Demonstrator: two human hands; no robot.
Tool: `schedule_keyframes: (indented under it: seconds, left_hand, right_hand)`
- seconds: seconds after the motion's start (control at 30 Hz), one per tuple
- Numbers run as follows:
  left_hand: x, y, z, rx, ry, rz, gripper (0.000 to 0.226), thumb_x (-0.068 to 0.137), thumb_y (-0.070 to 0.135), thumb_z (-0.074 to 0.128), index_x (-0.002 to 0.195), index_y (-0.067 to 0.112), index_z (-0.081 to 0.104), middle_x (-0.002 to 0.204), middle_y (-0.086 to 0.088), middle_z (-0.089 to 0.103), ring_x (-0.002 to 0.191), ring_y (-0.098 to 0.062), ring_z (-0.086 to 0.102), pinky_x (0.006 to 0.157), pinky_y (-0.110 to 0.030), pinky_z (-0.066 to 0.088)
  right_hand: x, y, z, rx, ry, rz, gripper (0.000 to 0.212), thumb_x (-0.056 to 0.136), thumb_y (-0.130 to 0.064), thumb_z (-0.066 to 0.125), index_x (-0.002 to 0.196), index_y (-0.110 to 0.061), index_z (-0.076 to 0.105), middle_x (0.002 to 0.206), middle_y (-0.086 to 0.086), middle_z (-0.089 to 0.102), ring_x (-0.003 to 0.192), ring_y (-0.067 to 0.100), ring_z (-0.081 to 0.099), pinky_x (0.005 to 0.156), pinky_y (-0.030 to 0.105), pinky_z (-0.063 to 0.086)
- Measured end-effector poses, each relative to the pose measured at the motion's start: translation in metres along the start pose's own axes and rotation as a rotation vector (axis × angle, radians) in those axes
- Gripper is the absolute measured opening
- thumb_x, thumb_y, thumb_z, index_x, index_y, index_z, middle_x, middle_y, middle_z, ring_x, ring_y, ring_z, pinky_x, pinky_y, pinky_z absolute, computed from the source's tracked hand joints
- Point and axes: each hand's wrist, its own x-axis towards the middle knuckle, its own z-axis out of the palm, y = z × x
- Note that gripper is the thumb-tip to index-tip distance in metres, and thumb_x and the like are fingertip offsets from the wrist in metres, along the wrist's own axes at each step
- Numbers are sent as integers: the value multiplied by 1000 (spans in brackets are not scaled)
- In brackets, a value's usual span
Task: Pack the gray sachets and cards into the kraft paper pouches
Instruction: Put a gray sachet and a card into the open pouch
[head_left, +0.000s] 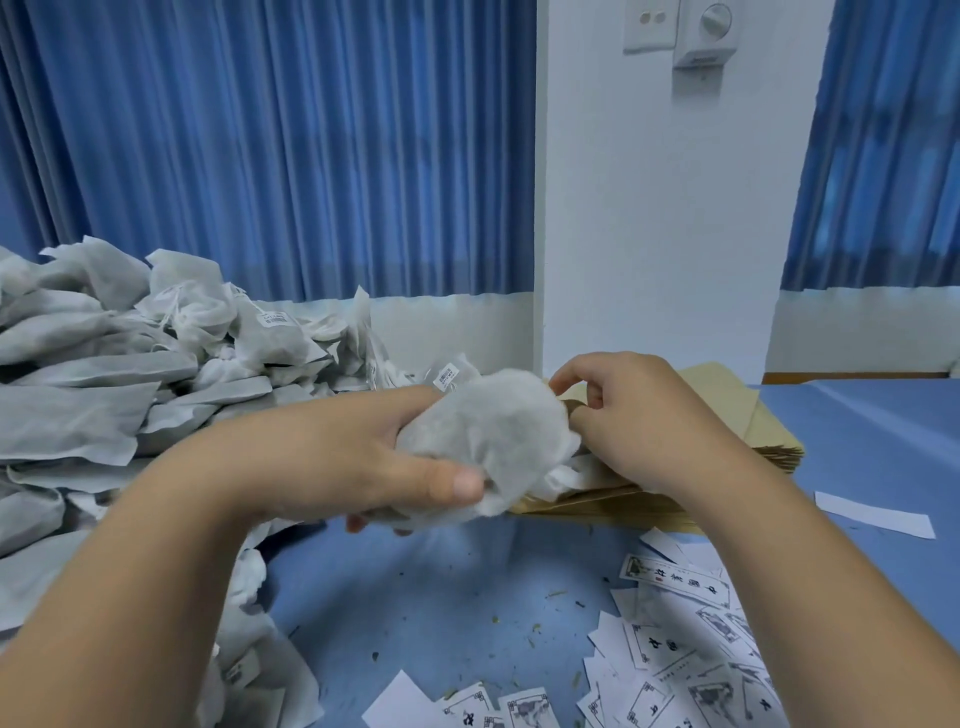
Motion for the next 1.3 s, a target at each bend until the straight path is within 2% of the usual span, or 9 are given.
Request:
schedule_keyframes:
  seconds: [0.17, 0.27, 0.37, 0.5, 0.6, 0.77, 1.03, 1.17, 1.3]
  left_hand:
    - [15, 3, 15, 52, 251, -42, 35, 79, 65, 51, 92, 34, 57, 76, 4, 62, 62, -9, 53, 60, -31, 46]
    - [22, 0, 21, 148, 361, -80, 26, 82, 54, 54, 100, 35, 51, 94, 12, 60, 77, 1, 56, 67, -19, 43]
    - [25, 2, 27, 151, 415, -80, 25, 79, 40, 64, 98, 36, 48, 95, 10, 60, 75, -3, 58, 61, -21, 43]
    - [30, 4, 33, 347, 468, -82, 24, 74, 27, 65, 92, 33, 50, 92, 12, 54, 76, -6, 56, 63, -26, 47]
    - [32, 3, 37, 601, 548, -123, 26, 74, 35, 61, 98, 36, 50, 95, 12, 49, 89, -10, 53, 72, -32, 47]
    - [39, 7, 52, 830, 677, -221, 23, 77, 43, 56, 98, 36, 48, 93, 9, 41, 84, -16, 50, 50, -24, 23]
    - [43, 12, 67, 901, 643, -313, 18, 82, 45, 52, 82, 30, 41, 99, 7, 42, 89, -20, 53, 58, -27, 27]
    - [45, 16, 75, 788, 565, -265, 32, 82, 56, 38, 95, 31, 52, 98, 4, 40, 92, -22, 56, 68, -30, 38]
    - [44, 12, 72, 516, 468, -216, 44, 79, 55, 53, 115, 31, 43, 112, 4, 43, 100, -20, 55, 75, -31, 42]
  right_hand:
    - [-2, -3, -2, 2, 12, -21, 25, 79, -13, 53, 70, -37, 55, 70, -4, 62, 69, 17, 57, 62, 34, 49]
    - [-1, -3, -1, 32, 20, -12, 30, 76, -10, 56, 62, -36, 54, 64, -3, 57, 62, 16, 51, 55, 30, 43]
    - [0, -4, -1, 50, 33, -24, 37, 78, -13, 60, 53, -39, 54, 60, -5, 51, 57, 12, 46, 49, 24, 33]
    - [0, -4, -1, 46, 69, -40, 27, 81, -14, 59, 78, -37, 74, 73, -10, 54, 69, 5, 53, 53, 19, 35]
    - [-1, -6, -2, 69, 78, -55, 36, 77, -11, 56, 75, -44, 72, 71, -11, 60, 73, 5, 56, 59, 26, 50]
    - [-5, -13, 2, 104, 60, -44, 50, 77, -12, 53, 76, -61, 59, 78, -14, 66, 75, 9, 62, 67, 33, 57]
    - [-3, -14, 7, 126, 111, -36, 34, 75, -9, 52, 68, -39, 66, 85, -11, 68, 82, 14, 62, 77, 35, 54]
    - [-3, -15, 11, 112, 140, -56, 34, 75, -8, 52, 80, -32, 75, 94, -8, 68, 90, 18, 61, 80, 37, 52]
    - [-3, -15, 11, 100, 157, -60, 33, 76, -7, 52, 85, -28, 76, 94, -5, 68, 89, 19, 61, 78, 38, 53]
